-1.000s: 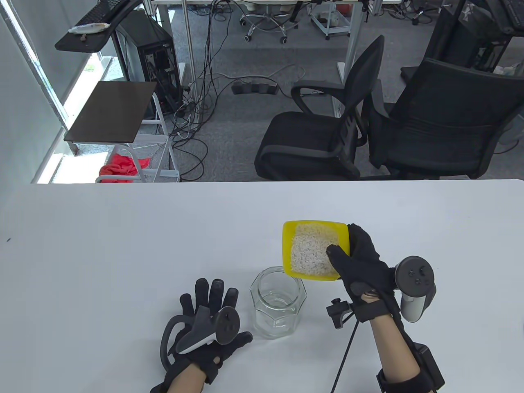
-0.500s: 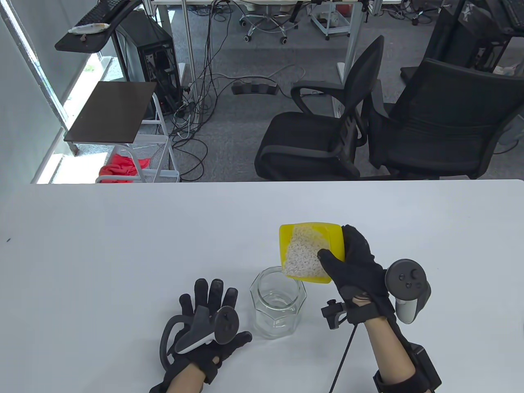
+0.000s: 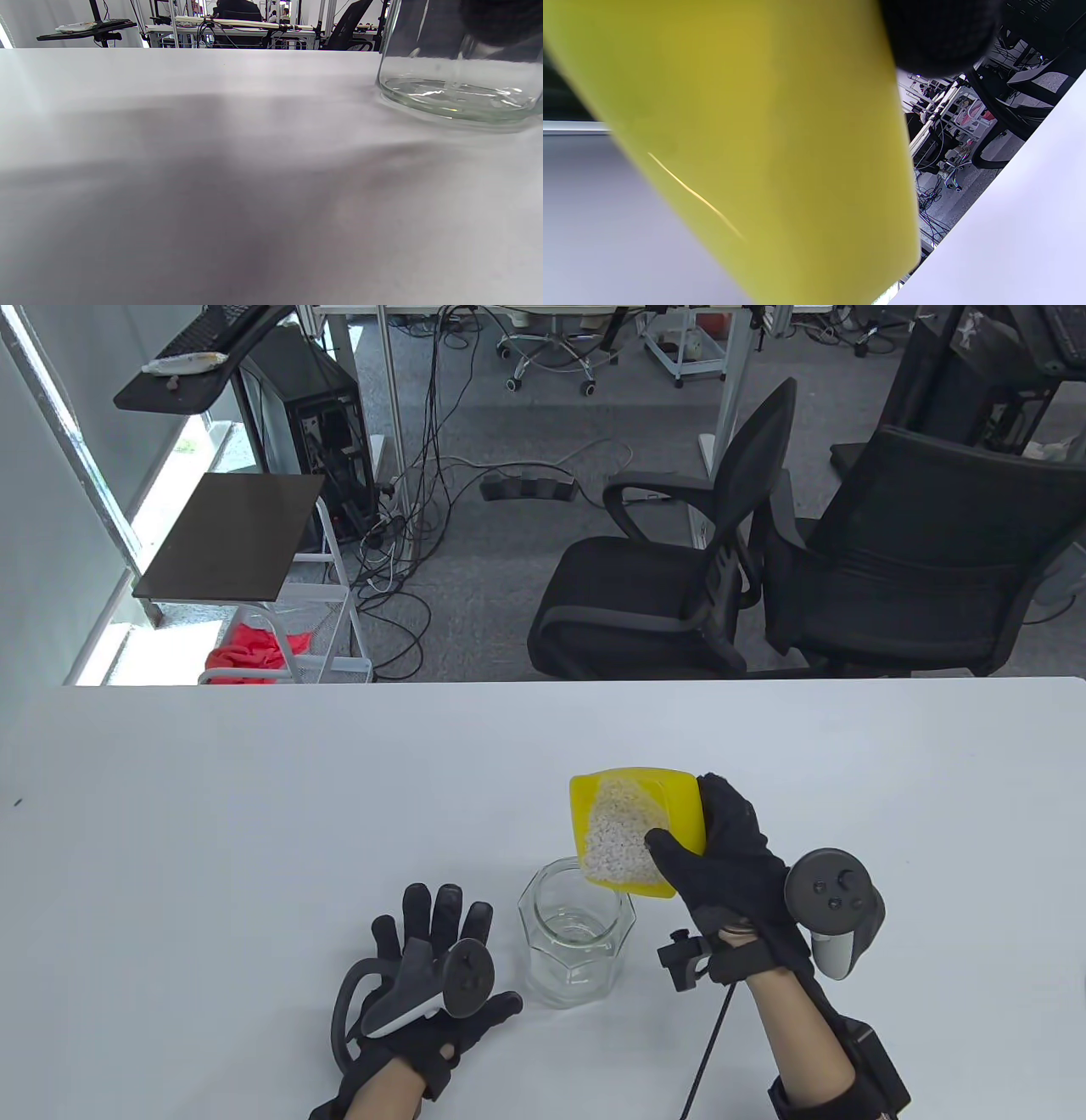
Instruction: Pour rice from plastic food container into glass jar
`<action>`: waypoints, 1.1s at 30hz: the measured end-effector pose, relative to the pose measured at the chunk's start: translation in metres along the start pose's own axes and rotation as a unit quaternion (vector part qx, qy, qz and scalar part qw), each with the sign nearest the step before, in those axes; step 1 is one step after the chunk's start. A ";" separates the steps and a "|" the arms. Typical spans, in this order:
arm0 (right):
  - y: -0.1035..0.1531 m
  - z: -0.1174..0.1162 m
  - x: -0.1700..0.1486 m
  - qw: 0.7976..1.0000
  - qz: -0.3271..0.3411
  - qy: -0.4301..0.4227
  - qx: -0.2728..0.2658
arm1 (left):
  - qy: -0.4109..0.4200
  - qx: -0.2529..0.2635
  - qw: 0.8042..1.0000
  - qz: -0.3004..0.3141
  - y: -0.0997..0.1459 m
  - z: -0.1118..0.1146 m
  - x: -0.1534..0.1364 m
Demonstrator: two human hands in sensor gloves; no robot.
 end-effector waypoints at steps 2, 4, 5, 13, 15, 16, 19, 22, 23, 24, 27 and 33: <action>0.000 -0.001 0.000 1.000 0.002 0.003 -0.002 | 0.001 0.001 1.000 0.000 0.000 0.000 0.000; 0.001 -0.001 0.001 1.000 0.004 0.006 -0.002 | 0.001 0.001 1.000 0.000 0.000 0.000 0.000; 0.001 -0.002 0.001 1.000 0.004 0.007 -0.002 | 0.001 0.001 1.000 0.000 0.000 0.000 0.000; 0.003 -0.003 0.002 1.000 0.011 0.017 -0.005 | 0.002 0.002 1.000 0.000 0.000 0.000 0.000; 0.003 -0.004 0.002 1.000 0.013 0.018 -0.005 | 0.002 0.002 1.000 0.000 0.000 0.000 0.000; 0.003 -0.004 0.002 1.000 0.013 0.019 -0.005 | 0.002 0.003 1.000 0.000 0.000 0.000 0.000; 0.003 -0.004 0.003 1.000 0.014 0.021 -0.005 | 0.003 0.003 1.000 0.000 0.000 0.000 -0.001; 0.004 -0.005 0.003 1.000 0.016 0.024 -0.008 | 0.004 0.004 1.000 0.001 0.000 0.000 0.000; 0.004 -0.005 0.003 1.000 0.016 0.024 -0.009 | 0.004 0.004 1.000 0.002 0.000 0.000 0.000; 0.004 -0.005 0.003 1.000 0.017 0.025 -0.009 | 0.005 0.005 1.000 0.002 0.000 0.000 0.000; 0.004 -0.004 0.003 0.999 0.019 0.026 -0.012 | 0.007 0.006 1.000 0.004 0.000 0.000 -0.001; 0.005 -0.005 0.006 0.999 0.031 0.039 -0.016 | 0.007 0.008 1.000 0.005 0.000 0.000 0.000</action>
Point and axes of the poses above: the tracker on the back of each hand, its own x axis roughly to the thumb side, its own y axis roughly from the fingertips to the wrist, z = x × y, the point moved 2 cm from there along -y, roughly from the wrist to the fingertips, and after that the axes turned 6 degrees about -z, right-handed, at the moved point
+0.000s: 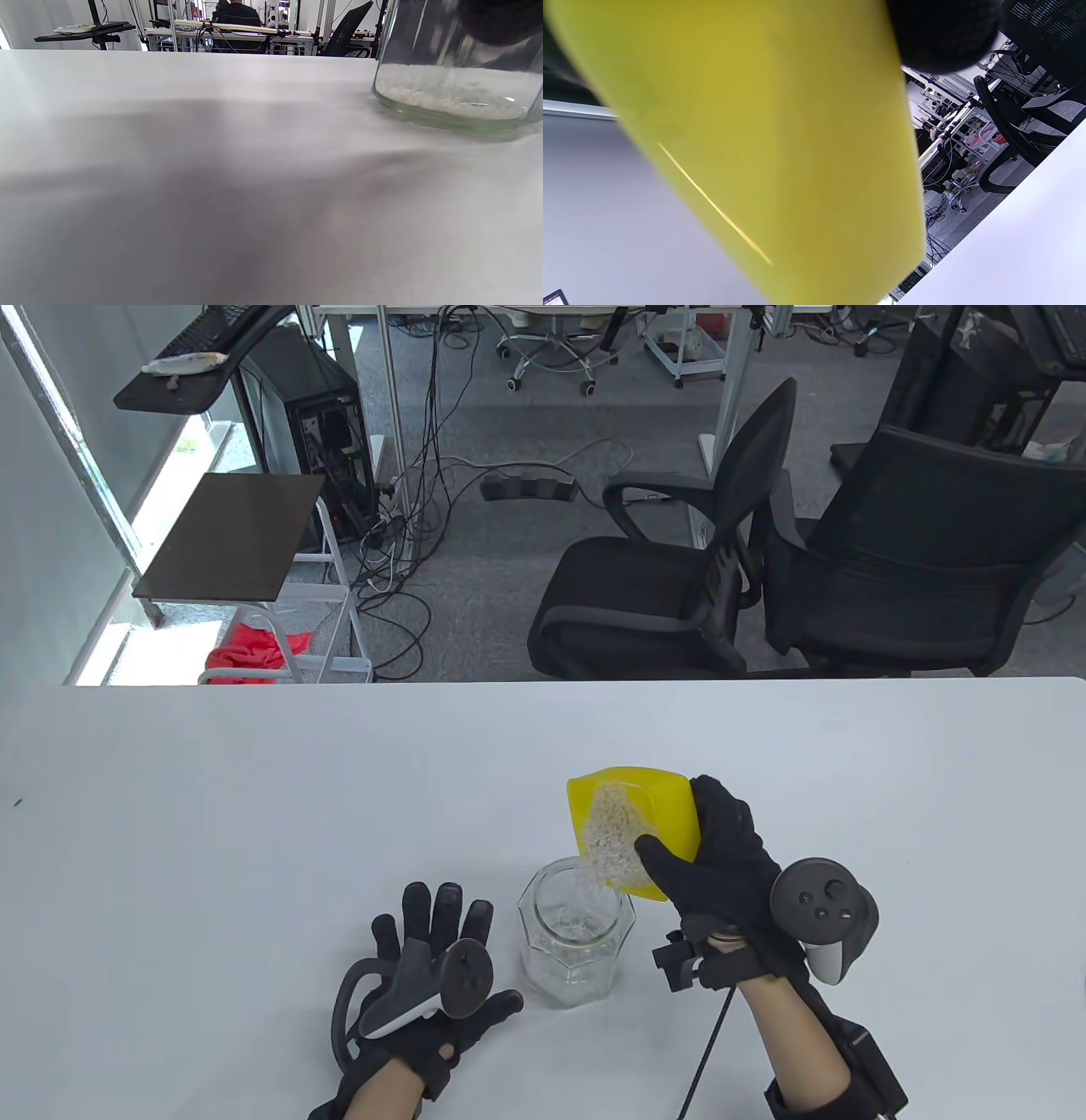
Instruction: Pour rice from plastic food container into glass jar
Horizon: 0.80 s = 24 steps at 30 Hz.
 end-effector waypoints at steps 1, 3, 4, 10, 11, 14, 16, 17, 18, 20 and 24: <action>0.000 0.000 0.000 1.000 0.000 0.000 0.000 | 0.000 0.000 1.000 0.000 0.000 0.000 0.000; 0.000 0.000 0.000 1.000 0.001 0.000 0.000 | 0.000 0.000 1.000 0.001 0.000 0.000 0.000; 0.000 0.000 0.000 1.000 0.001 0.000 0.000 | 0.000 0.000 1.000 0.001 0.000 0.000 0.000; 0.000 0.000 0.002 1.000 0.005 0.003 -0.001 | 0.001 0.000 1.000 0.000 0.000 0.000 0.000; 0.000 -0.001 0.002 1.000 0.005 0.003 -0.001 | 0.001 0.000 1.000 0.001 0.000 0.000 0.000; 0.000 -0.001 0.002 1.000 0.006 0.004 0.000 | 0.001 0.001 1.000 0.001 0.000 0.000 0.000; 0.001 0.000 0.002 1.000 0.006 0.003 -0.001 | 0.001 0.001 1.000 0.001 0.000 0.000 0.000; 0.001 -0.001 0.002 1.000 0.007 0.002 -0.001 | 0.001 0.001 1.000 0.001 0.000 0.000 0.000; 0.001 -0.001 0.002 1.000 0.008 0.001 0.000 | 0.001 0.001 1.000 0.001 0.000 0.000 0.000; 0.001 -0.001 0.003 1.000 0.009 0.002 0.000 | 0.000 0.000 1.000 0.001 0.000 0.000 0.000; 0.001 -0.001 0.003 1.000 0.011 0.001 0.002 | 0.000 -0.001 1.000 0.002 0.000 0.000 0.001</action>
Point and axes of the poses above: the tracker on the back of each hand, its own x axis roughly to the thumb side, its own y axis roughly from the fingertips to the wrist, z = x × y, the point moved 2 cm from there along -y, roughly from the wrist to the fingertips, and after that the axes turned 6 degrees about -z, right-handed, at the moved point
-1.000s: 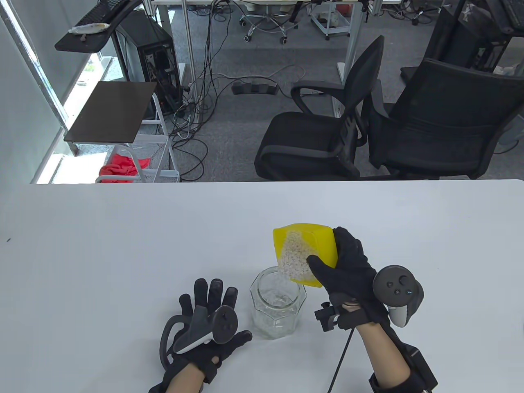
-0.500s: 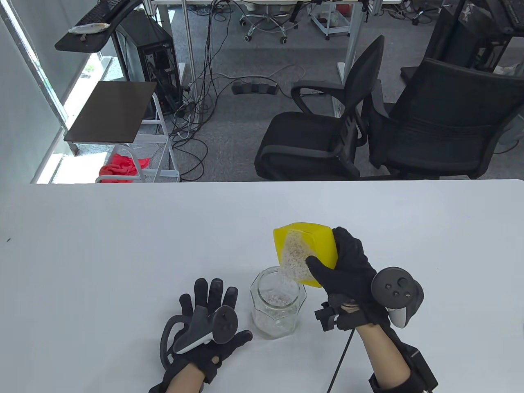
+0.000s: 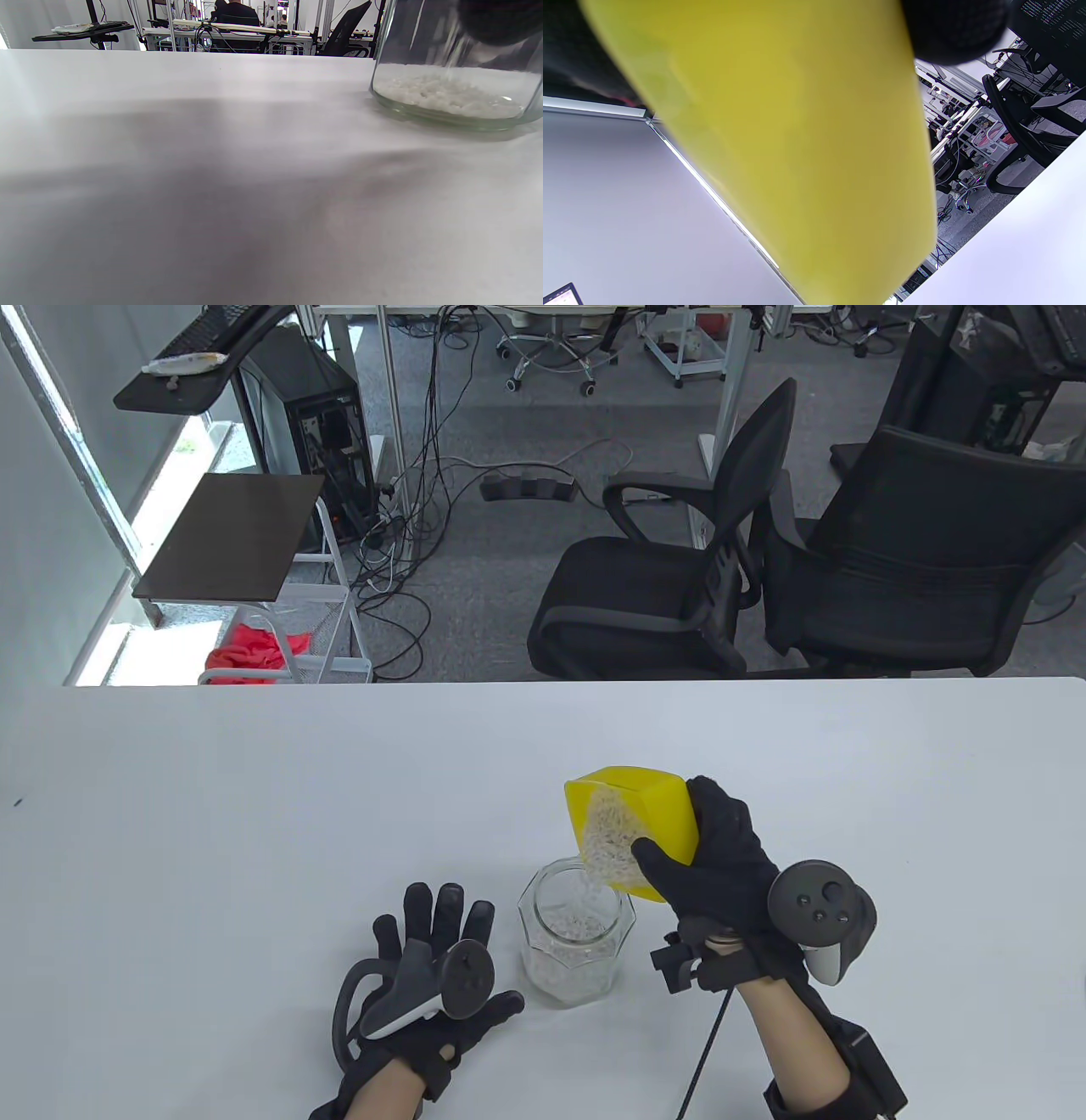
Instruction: Pour rice from plastic food container into glass jar
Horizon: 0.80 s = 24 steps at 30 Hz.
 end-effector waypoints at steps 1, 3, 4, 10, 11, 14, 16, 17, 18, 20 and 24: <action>0.000 0.000 0.000 1.000 0.000 0.000 0.000 | 0.000 0.000 1.000 0.000 0.000 0.000 0.000; 0.000 0.000 0.000 1.000 -0.001 0.000 0.000 | 0.000 0.000 1.000 0.000 0.000 0.000 0.000; 0.000 0.000 0.000 1.000 -0.001 -0.001 0.000 | 0.000 0.000 1.000 0.000 0.000 0.000 0.000; 0.000 0.000 0.001 1.000 0.002 -0.001 0.002 | 0.000 -0.001 1.000 0.001 0.000 0.000 0.001; 0.000 0.000 0.001 1.000 0.002 -0.001 0.002 | 0.000 -0.001 1.000 0.001 0.000 0.000 0.001; 0.000 0.000 0.002 1.000 0.003 -0.001 0.003 | 0.000 -0.001 1.000 0.001 0.000 0.000 0.000; 0.000 0.000 0.002 1.000 0.003 0.001 0.003 | 0.000 -0.001 1.000 0.001 0.000 0.000 0.001; 0.000 0.000 0.002 1.000 0.003 0.000 0.003 | 0.000 -0.001 1.000 0.001 0.000 0.000 0.001; 0.000 0.000 0.002 1.000 0.004 -0.001 0.004 | 0.000 -0.001 1.000 0.001 0.000 0.000 0.001; 0.000 0.000 0.003 1.000 0.006 -0.001 0.005 | 0.000 -0.001 1.000 0.001 0.000 0.000 0.001; 0.000 -0.001 0.003 1.000 0.009 -0.001 0.006 | 0.000 -0.001 1.000 0.001 0.001 0.000 0.001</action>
Point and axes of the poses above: the tracker on the back of each hand, its own x axis roughly to the thumb side, its own y axis roughly from the fingertips to the wrist, z = x × y, the point moved 2 cm from there along -y, roughly from the wrist to the fingertips, and after that the axes turned 6 degrees about -z, right-handed, at the moved point
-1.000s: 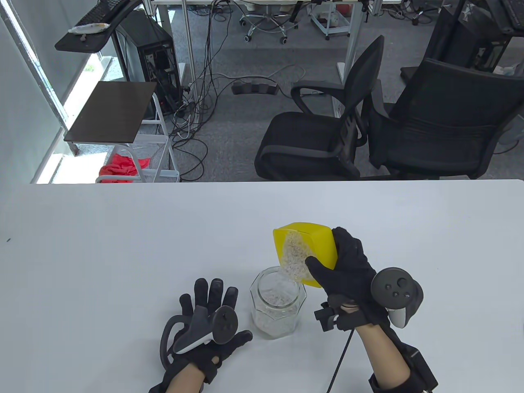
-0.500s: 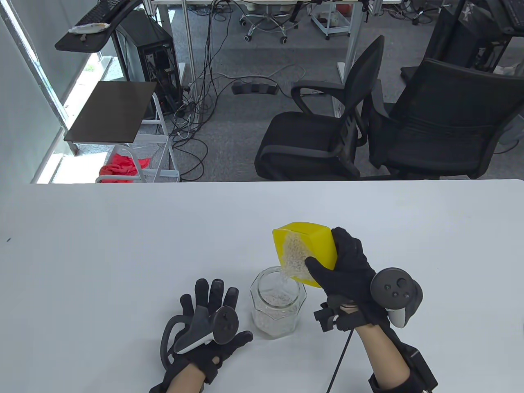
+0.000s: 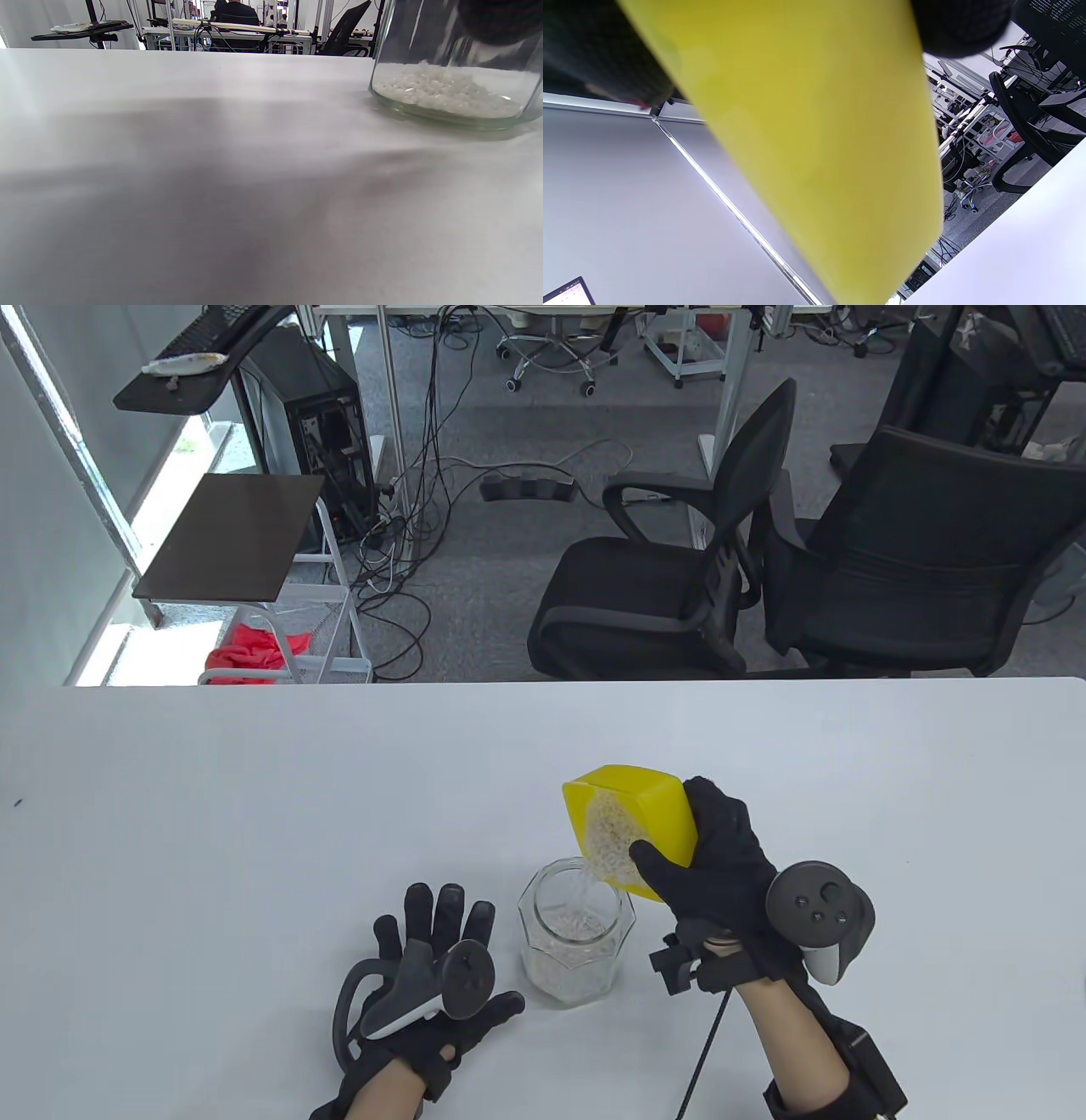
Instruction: Pour rice from plastic food container into glass jar
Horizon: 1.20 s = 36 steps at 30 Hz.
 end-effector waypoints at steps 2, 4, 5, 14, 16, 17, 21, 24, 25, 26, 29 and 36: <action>0.000 0.000 0.001 1.000 0.002 0.002 0.001 | 0.000 0.000 1.000 0.000 0.000 0.000 0.000; 0.000 0.000 0.001 1.000 0.003 0.002 0.001 | 0.000 0.000 1.000 0.000 0.000 0.000 0.000; 0.000 0.000 0.001 1.000 0.004 0.001 0.001 | 0.000 0.000 1.000 0.000 0.000 0.000 0.000; 0.000 -0.001 0.003 1.000 0.009 -0.001 0.009 | 0.000 0.000 1.000 0.000 0.000 0.000 0.000; 0.000 -0.002 0.003 1.000 0.011 -0.001 0.012 | 0.000 0.000 1.000 0.000 0.000 0.000 0.000; 0.000 -0.002 0.003 1.000 0.011 -0.001 0.013 | 0.000 0.000 1.000 0.000 0.000 0.000 0.000; 0.000 -0.003 0.004 1.000 0.014 -0.002 0.018 | 0.000 0.000 1.000 0.000 0.000 0.000 0.000; 0.000 -0.003 0.004 1.000 0.017 -0.003 0.025 | 0.001 -0.002 1.000 0.000 0.000 0.000 0.000; 0.000 -0.004 0.004 0.999 0.018 -0.004 0.029 | 0.001 -0.002 1.000 0.000 0.000 0.000 0.000; 0.000 -0.004 0.005 0.999 0.019 -0.004 0.032 | 0.001 -0.003 1.000 0.000 0.000 0.000 0.000; 0.000 -0.005 0.005 0.999 0.022 -0.010 0.037 | 0.001 -0.004 1.000 0.000 0.000 0.000 0.000; -0.001 -0.006 0.006 0.999 0.025 -0.011 0.044 | 0.001 -0.004 1.000 0.000 0.000 0.000 0.000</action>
Point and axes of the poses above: the tracker on the back of each hand, its own x axis roughly to the thumb side, its own y axis roughly from the fingertips to the wrist, z = x × y, the point moved 2 cm from there along -y, roughly from the wrist to the fingertips, and after that the axes turned 6 degrees about -z, right-handed, at the moved point
